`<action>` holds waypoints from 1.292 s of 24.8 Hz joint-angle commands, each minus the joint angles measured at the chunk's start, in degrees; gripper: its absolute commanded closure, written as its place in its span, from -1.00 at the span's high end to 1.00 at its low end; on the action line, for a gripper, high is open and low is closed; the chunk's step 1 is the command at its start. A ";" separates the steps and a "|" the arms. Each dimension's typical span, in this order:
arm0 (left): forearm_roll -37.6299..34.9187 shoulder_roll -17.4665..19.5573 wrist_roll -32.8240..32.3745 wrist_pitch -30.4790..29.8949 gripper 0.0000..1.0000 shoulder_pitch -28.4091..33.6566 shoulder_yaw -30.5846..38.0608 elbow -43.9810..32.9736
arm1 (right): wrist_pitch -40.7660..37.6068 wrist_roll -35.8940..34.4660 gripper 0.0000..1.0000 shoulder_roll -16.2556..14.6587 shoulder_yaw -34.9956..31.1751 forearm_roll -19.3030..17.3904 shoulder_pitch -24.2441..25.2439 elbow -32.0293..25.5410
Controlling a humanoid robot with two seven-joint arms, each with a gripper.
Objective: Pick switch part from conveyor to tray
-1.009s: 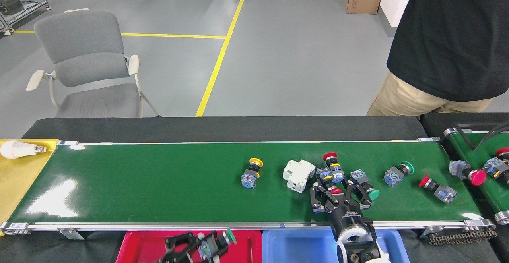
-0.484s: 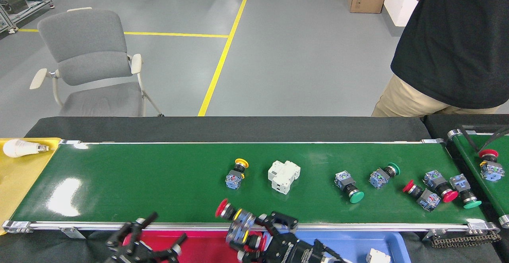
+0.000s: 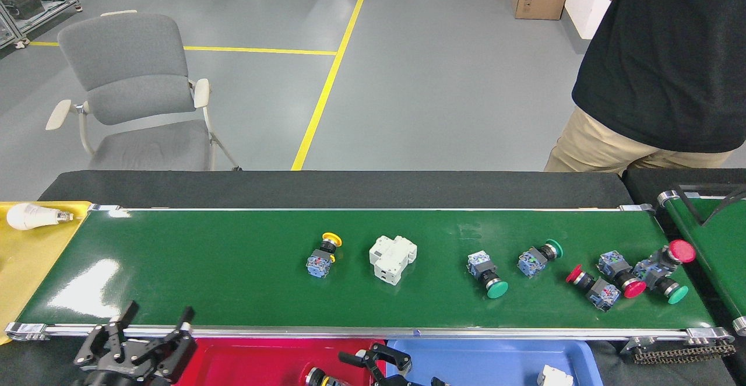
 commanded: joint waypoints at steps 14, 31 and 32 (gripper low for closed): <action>-6.71 -1.52 -2.21 0.28 0.99 -15.15 -4.49 13.21 | 33.72 -8.99 1.00 4.33 -21.26 -0.13 9.60 -4.12; -6.62 -1.00 -1.16 1.24 0.28 -26.49 -6.34 30.44 | 39.88 -3.54 1.00 3.45 -13.88 3.12 -4.46 7.48; -6.54 -1.00 -1.16 1.16 0.04 -26.49 -6.42 30.44 | 39.88 -3.54 0.99 3.72 -13.53 3.12 -4.90 8.27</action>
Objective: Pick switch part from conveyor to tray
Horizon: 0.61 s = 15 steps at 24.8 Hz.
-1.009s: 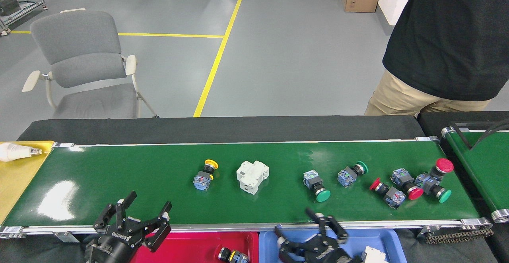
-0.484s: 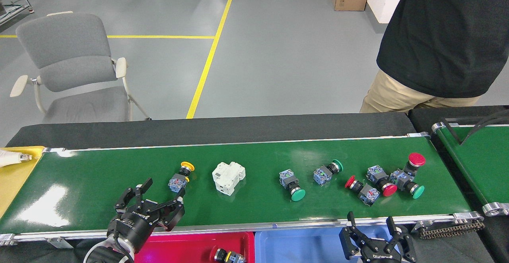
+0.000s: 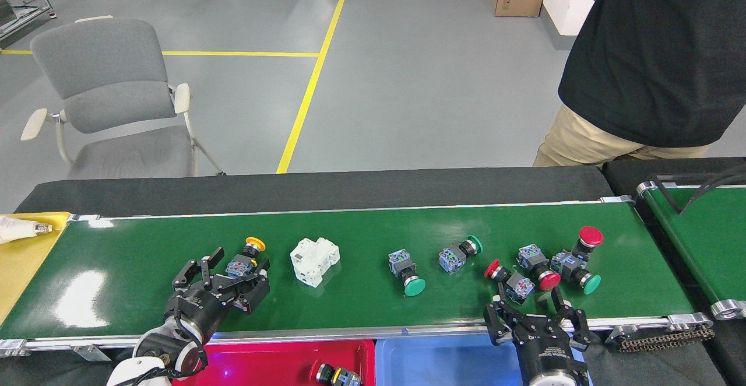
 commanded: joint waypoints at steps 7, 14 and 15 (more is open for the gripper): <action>3.84 0.59 2.02 -4.38 -0.88 1.00 -0.31 -2.08 | 5.69 0.61 -0.06 0.53 3.78 0.12 -2.21 2.35; 6.30 2.61 1.94 -25.13 -0.49 21.82 1.71 -26.16 | 4.90 1.40 -0.79 -1.58 3.87 -0.32 -2.03 1.20; 6.74 2.44 1.67 -25.13 -0.24 23.85 1.71 -27.58 | 4.55 1.40 -0.81 -1.67 3.87 -0.32 -2.12 0.94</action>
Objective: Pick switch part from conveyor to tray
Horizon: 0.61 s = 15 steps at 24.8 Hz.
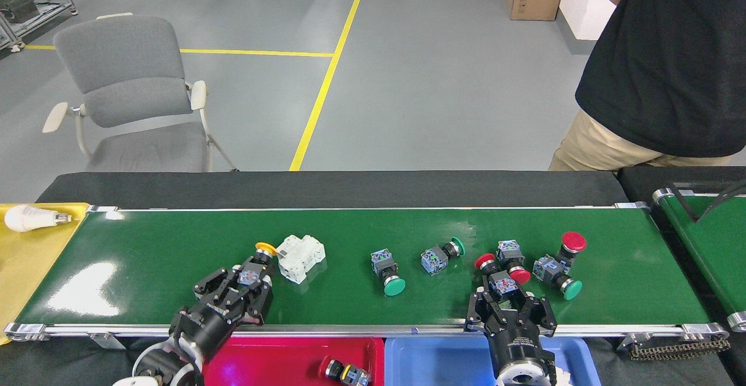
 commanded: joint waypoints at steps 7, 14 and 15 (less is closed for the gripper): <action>0.81 -0.21 0.00 -2.92 1.00 4.91 -1.55 -5.61 | -22.43 1.66 -0.87 -0.58 2.04 -0.14 2.55 -10.09; 0.81 0.05 2.02 19.14 1.00 3.07 13.30 -3.15 | -35.96 2.01 -0.87 -0.76 12.14 0.12 2.99 -12.19; 0.90 0.23 3.51 19.14 1.00 2.54 16.91 -1.04 | -35.96 2.01 -0.87 -1.29 14.69 0.12 2.90 -12.19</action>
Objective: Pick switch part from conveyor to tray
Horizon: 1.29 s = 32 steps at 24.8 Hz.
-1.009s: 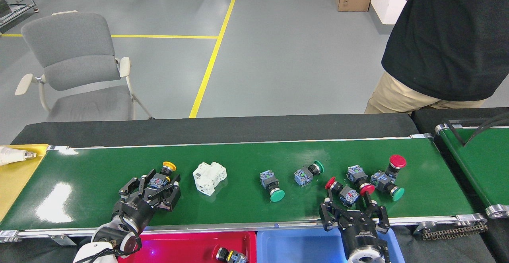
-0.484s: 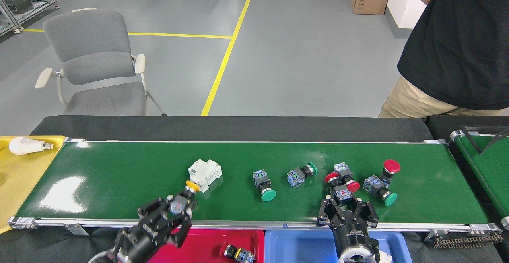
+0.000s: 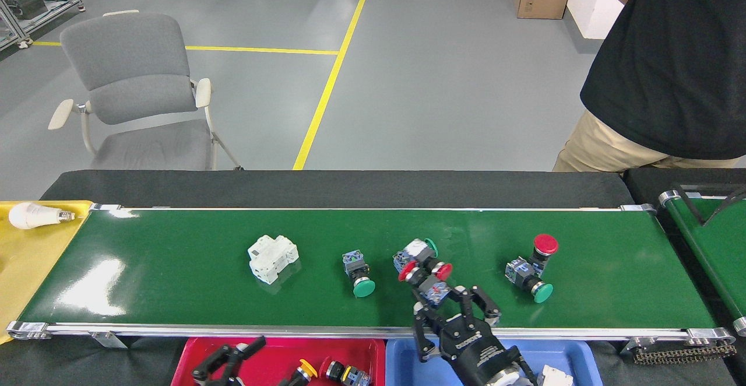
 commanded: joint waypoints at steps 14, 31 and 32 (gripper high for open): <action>-0.10 7.16 4.45 -8.80 1.00 -4.25 5.49 9.28 | -1.66 -4.18 1.00 -3.10 12.06 -0.64 -0.27 -0.76; -5.99 8.04 4.72 -11.26 1.00 -22.36 4.43 33.89 | 14.33 -13.49 1.00 0.15 -23.36 -3.63 11.50 -1.11; -6.43 7.95 4.80 -11.18 1.00 -22.36 3.91 34.06 | 14.60 -12.00 1.00 -0.03 -20.47 -3.19 9.66 -1.28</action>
